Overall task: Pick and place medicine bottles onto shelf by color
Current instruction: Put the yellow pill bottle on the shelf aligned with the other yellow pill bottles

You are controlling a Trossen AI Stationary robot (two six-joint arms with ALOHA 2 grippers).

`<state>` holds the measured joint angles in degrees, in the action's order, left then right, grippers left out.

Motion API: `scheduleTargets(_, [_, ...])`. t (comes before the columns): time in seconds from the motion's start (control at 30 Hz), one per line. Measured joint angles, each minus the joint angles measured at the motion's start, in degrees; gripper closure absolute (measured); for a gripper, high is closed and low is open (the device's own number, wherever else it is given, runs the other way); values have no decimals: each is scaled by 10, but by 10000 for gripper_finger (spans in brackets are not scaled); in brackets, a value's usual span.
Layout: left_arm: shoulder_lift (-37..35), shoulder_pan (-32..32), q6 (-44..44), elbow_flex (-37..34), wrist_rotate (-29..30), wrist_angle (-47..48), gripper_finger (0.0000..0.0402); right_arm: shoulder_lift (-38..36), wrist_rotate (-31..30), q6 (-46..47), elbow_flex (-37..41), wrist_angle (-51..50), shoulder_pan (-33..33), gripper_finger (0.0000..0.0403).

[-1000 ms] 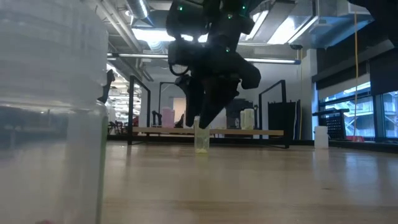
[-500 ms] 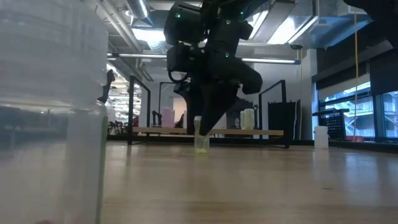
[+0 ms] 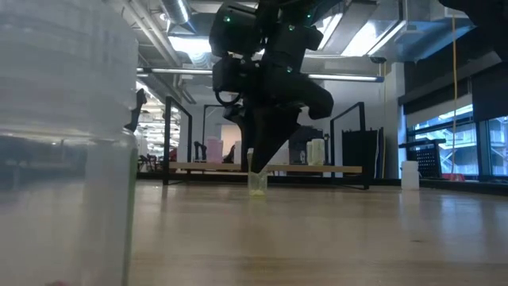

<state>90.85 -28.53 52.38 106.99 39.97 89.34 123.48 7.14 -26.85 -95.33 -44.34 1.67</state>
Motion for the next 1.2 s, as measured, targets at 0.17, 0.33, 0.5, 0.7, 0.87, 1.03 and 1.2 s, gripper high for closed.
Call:
scheduleTargets(0.17, [0,0,0,0,0,0,145,0,0,29,0,0,0,277])
scheduleTargets(0.33, [0,0,0,0,0,0,145,-4,5,53,0,-1,0,299])
scheduleTargets(0.5, [0,0,-4,0,0,0,145,-22,19,58,0,-10,-2,300])
scheduleTargets(0.7, [0,0,-5,0,0,1,145,-59,19,87,0,-38,-20,288])
scheduleTargets(0.87, [0,0,-5,0,0,2,145,-93,20,103,0,-76,-48,296])
scheduleTargets(1.03, [0,0,-5,0,0,2,145,-131,9,104,0,-111,-80,294])
scheduleTargets(1.2, [0,0,-5,0,0,2,145,-173,0,115,0,-152,-114,289])
